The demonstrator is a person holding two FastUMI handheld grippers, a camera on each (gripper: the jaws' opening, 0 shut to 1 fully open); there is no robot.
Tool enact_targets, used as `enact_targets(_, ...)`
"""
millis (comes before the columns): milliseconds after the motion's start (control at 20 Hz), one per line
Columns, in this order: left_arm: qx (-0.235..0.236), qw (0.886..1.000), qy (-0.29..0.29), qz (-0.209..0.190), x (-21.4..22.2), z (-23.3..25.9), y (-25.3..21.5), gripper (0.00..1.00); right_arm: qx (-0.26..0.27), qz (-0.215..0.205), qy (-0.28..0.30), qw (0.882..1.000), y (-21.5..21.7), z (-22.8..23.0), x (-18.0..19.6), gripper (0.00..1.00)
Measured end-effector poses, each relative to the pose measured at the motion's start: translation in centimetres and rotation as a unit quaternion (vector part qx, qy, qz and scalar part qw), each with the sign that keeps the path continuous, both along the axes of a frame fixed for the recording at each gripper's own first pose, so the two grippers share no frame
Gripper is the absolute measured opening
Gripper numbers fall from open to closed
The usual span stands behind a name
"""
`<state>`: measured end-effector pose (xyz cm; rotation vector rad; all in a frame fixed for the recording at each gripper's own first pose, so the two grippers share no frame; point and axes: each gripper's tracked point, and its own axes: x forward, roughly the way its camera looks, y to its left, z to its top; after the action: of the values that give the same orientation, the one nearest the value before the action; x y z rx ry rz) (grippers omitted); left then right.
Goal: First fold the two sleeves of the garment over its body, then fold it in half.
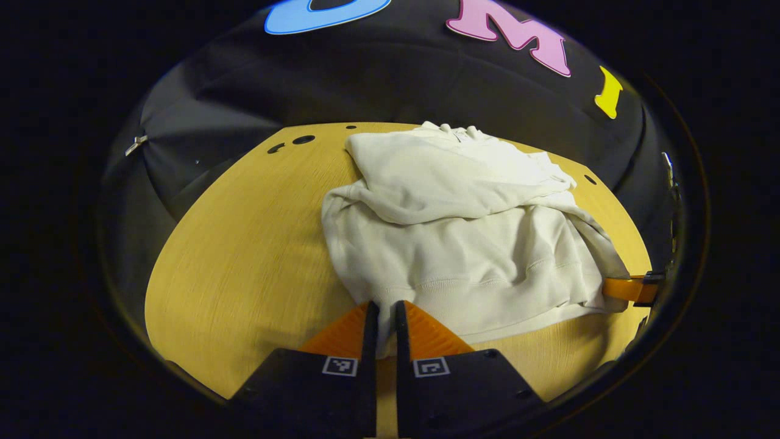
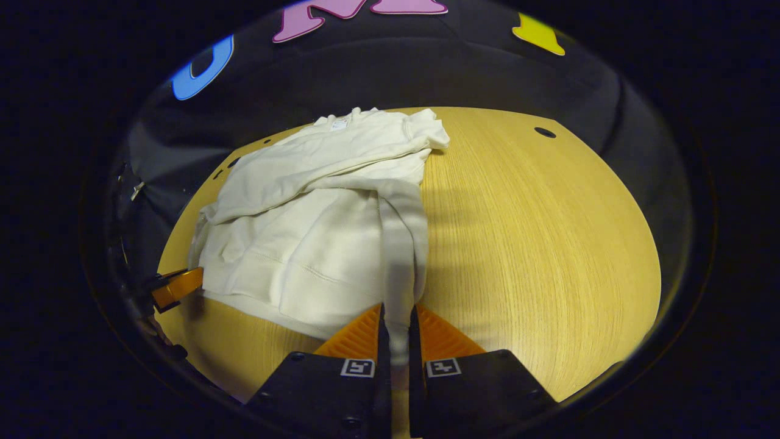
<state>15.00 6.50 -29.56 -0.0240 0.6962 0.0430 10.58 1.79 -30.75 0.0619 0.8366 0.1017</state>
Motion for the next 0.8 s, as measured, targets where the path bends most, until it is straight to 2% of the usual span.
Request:
enact_targets(150,0.000,1.000,0.000,0.005,0.0,0.2,-0.5,0.07,0.033,0.018,0.016,0.999,0.7,0.0,-0.1,0.11)
enact_targets(450,-0.046,0.999,-0.003,0.024,0.0,2.8,-1.2,0.06,0.044,0.031,-0.014,0.998,1.2,3.0,1.0,0.10)
enact_targets(800,-0.093,0.994,-0.042,0.036,1.9,8.7,-2.0,0.06,0.077,0.046,-0.066,0.994,2.5,8.8,6.0,0.10)
